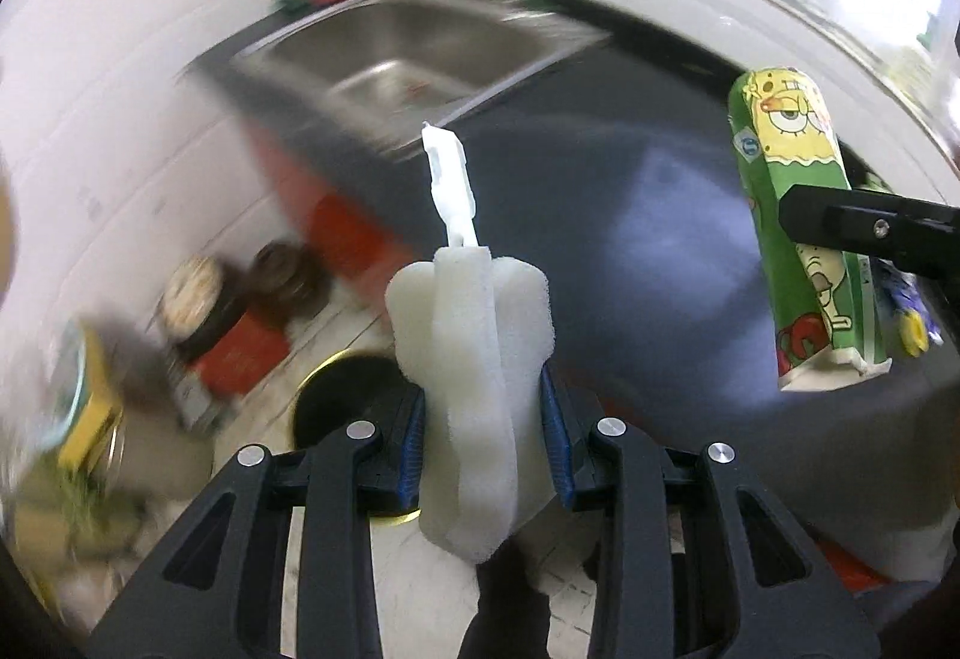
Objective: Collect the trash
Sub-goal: 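Carry the foam with the left gripper while the right gripper carries the carton to the bin, then open the left gripper over the bin while the right gripper releases the carton into it, then move both open grippers back up to the counter, then grasp the green medicine box with the left gripper while the right gripper grasps the green toy car, then carry the box with the left gripper while the right gripper carries the toy car to the bin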
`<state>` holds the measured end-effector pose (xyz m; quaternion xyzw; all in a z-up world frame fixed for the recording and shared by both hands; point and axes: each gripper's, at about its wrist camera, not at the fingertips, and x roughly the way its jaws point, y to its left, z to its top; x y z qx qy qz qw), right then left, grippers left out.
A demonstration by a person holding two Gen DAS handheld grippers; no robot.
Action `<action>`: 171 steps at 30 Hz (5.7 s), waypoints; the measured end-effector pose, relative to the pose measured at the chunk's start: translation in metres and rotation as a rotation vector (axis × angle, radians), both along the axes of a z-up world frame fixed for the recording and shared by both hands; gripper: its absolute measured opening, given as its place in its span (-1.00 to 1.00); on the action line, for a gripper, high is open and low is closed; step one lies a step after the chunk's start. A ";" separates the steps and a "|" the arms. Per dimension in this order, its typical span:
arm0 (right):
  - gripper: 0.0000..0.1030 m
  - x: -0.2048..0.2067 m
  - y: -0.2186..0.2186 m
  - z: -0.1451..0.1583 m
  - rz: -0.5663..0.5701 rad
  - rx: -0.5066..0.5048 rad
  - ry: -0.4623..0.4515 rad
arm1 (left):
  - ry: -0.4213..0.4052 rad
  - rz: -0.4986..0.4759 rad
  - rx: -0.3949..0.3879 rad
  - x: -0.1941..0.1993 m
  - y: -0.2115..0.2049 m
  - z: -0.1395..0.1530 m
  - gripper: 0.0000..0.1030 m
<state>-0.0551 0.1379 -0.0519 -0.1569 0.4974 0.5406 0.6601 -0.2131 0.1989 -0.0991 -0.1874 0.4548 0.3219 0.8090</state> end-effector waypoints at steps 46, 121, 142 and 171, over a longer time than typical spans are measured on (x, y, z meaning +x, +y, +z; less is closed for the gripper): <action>0.36 -0.119 0.165 -0.096 0.281 -0.185 -0.029 | -0.033 0.195 -0.169 -0.130 0.096 -0.102 0.38; 0.49 0.414 -0.342 -0.135 -1.047 -0.287 -0.058 | -0.007 -0.937 -0.113 0.546 -0.251 -0.069 -0.14; 0.49 0.246 -0.360 -0.004 -1.045 -0.149 -0.204 | -0.087 -0.919 -0.019 0.383 -0.244 0.023 -0.14; 0.49 0.079 -0.299 0.026 -0.855 -0.111 -0.216 | -0.097 -0.792 0.017 0.212 -0.195 0.034 -0.14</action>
